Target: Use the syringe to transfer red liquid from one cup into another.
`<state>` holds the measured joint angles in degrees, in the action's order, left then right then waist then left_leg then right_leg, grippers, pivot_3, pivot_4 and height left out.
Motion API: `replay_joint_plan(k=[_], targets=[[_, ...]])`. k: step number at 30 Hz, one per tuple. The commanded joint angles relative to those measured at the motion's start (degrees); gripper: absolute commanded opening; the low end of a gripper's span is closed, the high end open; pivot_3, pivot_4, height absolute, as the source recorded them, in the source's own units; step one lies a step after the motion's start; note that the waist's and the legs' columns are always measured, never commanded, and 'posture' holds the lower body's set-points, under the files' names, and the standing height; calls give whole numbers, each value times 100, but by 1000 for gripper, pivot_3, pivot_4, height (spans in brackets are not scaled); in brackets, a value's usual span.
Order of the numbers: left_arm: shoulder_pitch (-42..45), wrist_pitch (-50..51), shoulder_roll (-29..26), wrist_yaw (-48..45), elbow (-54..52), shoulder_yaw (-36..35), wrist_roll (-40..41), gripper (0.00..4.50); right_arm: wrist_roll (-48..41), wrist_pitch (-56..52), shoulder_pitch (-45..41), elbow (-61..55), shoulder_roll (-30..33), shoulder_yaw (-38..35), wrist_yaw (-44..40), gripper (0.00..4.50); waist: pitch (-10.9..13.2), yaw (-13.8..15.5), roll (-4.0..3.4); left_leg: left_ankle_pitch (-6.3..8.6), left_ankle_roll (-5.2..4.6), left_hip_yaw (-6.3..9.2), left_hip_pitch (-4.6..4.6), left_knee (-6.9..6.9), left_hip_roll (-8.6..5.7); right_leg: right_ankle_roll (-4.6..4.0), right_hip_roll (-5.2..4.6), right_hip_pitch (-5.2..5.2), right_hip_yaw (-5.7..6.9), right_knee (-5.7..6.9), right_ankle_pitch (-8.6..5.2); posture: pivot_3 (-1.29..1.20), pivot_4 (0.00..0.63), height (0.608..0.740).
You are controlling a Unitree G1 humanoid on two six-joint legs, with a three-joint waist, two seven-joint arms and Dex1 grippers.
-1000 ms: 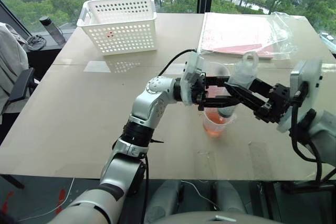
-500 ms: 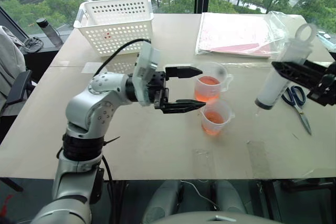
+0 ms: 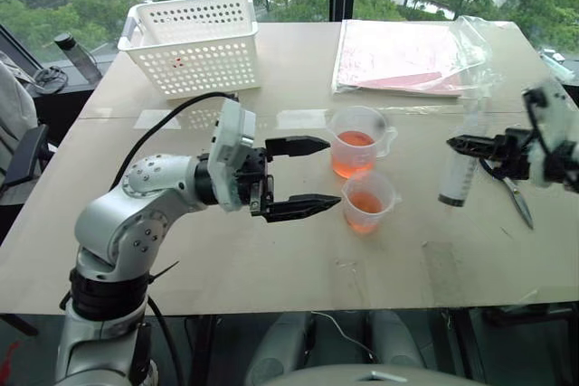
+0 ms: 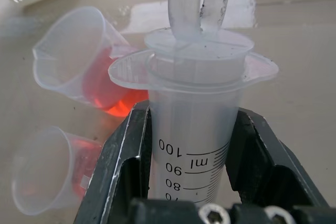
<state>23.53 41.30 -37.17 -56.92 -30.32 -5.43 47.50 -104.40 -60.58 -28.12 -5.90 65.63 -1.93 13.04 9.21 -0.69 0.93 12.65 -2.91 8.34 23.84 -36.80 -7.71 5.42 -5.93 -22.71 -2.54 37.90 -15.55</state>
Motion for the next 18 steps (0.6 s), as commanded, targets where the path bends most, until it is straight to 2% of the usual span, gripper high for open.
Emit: replay_joint_plan(k=[1,6,8,12,15,18], targets=[[-231,-71,-191,125,-295,-219,90,4500,491,-554,-464,581,-287,302,-82,1513,0,7,-1,0,0,0,0,3,0,0,0,-1,-1,-2,0,0,150,740],[-442,-121,-280,399,-450,-287,82,4500,1426,-1203,-772,1209,-664,519,-591,1513,1,51,-2,0,0,0,2,8,-1,0,0,-1,0,-8,0,0,150,740],[-532,-131,-321,437,-497,-328,115,4500,1898,-1373,-876,1329,-791,579,-916,2587,1,50,-2,0,0,1,1,8,-1,0,1,-1,2,-7,0,0,150,740],[-660,-133,-318,531,-506,-349,190,4500,2833,-1383,-705,1205,-896,584,-1618,4401,1,55,-4,0,0,0,1,9,-1,0,1,-2,1,-5,0,0,150,740],[-820,-55,-420,585,-556,-544,387,4500,3608,-460,471,7,-421,-71,-2700,4461,1,100,-4,1,1,2,1,8,-1,0,1,-3,2,-6,0,0,150,740],[-1087,-150,-607,466,-536,-785,416,4500,4258,620,2057,-1366,-336,-1234,-3633,4461,2,162,-10,2,2,6,5,16,-1,1,1,-7,11,-9,0,0,150,740]])
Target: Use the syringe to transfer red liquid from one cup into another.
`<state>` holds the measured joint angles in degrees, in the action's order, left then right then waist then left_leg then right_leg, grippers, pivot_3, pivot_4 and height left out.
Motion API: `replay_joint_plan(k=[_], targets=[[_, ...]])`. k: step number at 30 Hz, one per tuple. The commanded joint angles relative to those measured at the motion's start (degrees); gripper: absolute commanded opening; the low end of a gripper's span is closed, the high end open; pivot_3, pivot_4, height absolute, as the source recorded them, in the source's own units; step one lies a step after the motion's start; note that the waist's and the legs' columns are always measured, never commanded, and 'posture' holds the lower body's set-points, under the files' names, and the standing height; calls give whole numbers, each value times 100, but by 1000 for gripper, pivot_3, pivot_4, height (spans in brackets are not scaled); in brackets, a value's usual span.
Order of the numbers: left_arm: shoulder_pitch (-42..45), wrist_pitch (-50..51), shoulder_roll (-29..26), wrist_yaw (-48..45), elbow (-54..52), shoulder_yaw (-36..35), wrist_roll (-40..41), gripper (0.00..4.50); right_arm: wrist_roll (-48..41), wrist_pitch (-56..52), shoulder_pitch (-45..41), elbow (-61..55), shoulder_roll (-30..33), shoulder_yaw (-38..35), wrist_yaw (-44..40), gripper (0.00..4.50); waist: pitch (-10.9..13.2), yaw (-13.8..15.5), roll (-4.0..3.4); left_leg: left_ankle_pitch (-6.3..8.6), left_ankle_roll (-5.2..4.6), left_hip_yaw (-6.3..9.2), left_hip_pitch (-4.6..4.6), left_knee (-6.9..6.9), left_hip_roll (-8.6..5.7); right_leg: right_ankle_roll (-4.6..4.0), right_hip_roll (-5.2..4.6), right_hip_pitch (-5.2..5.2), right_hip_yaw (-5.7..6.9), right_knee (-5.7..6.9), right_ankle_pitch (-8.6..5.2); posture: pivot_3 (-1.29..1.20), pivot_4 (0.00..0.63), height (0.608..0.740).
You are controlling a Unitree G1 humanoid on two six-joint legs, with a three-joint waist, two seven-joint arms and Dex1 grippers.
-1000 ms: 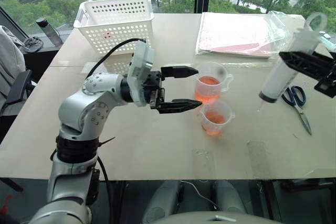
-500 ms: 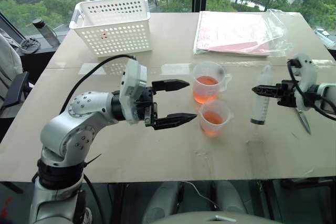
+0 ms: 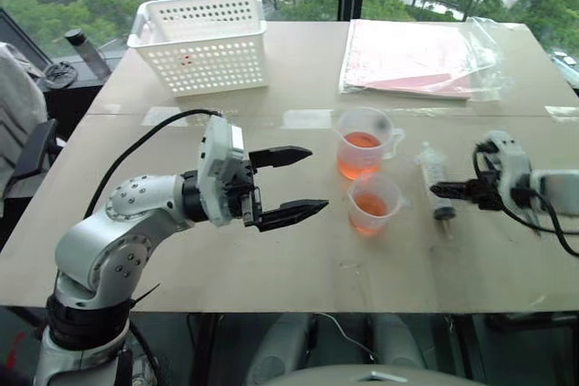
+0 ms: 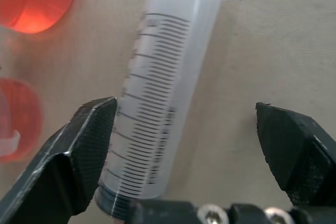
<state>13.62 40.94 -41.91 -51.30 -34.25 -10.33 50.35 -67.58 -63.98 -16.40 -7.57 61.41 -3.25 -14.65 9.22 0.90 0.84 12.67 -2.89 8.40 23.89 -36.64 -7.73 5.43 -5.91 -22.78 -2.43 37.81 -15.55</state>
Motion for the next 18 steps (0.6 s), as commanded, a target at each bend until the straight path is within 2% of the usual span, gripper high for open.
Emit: replay_joint_plan(k=[1,3,5,7,10,14,18], targets=[[-175,-117,-198,-133,-134,-344,143,4500,752,1232,1324,-1490,23,-1447,-1121,4461,0,1,-3,0,0,-2,0,3,0,0,-1,-4,-1,1,0,0,150,740],[-413,-65,-219,4,-14,-581,207,4500,1156,1878,2707,-2417,-370,-2483,-1927,4461,-2,0,-9,0,0,-8,-5,4,0,0,0,-2,-8,3,0,0,150,740],[-656,-107,-222,89,127,-769,125,4500,1501,2390,3679,-2972,-850,-3194,-2317,4461,-6,-8,-13,1,-2,-7,-20,9,4,0,2,9,-8,4,0,0,150,740],[-905,-194,-238,113,290,-884,-45,4500,1725,2836,4256,-3170,-1406,-3628,-2455,4461,-11,-17,-16,13,-21,-9,-26,11,6,1,3,10,-10,10,1,0,150,740],[-1189,-367,-228,233,717,-961,-441,4500,2487,3897,5212,-3308,-2095,-4000,-3149,4461,-18,0,-21,15,-25,-15,-43,11,6,1,3,21,-18,12,1,0,150,740],[-1302,-516,-161,343,1344,-1127,-671,4500,2834,4488,5815,-3304,-2539,-4338,-3478,4461,-19,-16,-25,29,-3,-17,-56,13,6,0,2,32,-21,10,-1,0,150,740],[-1302,-615,-113,383,1717,-1186,-805,4500,2933,4724,5937,-3225,-2670,-4415,-3595,4461,-20,-19,-23,30,-1,-19,-60,19,6,-1,1,32,-26,9,-1,0,150,740]])
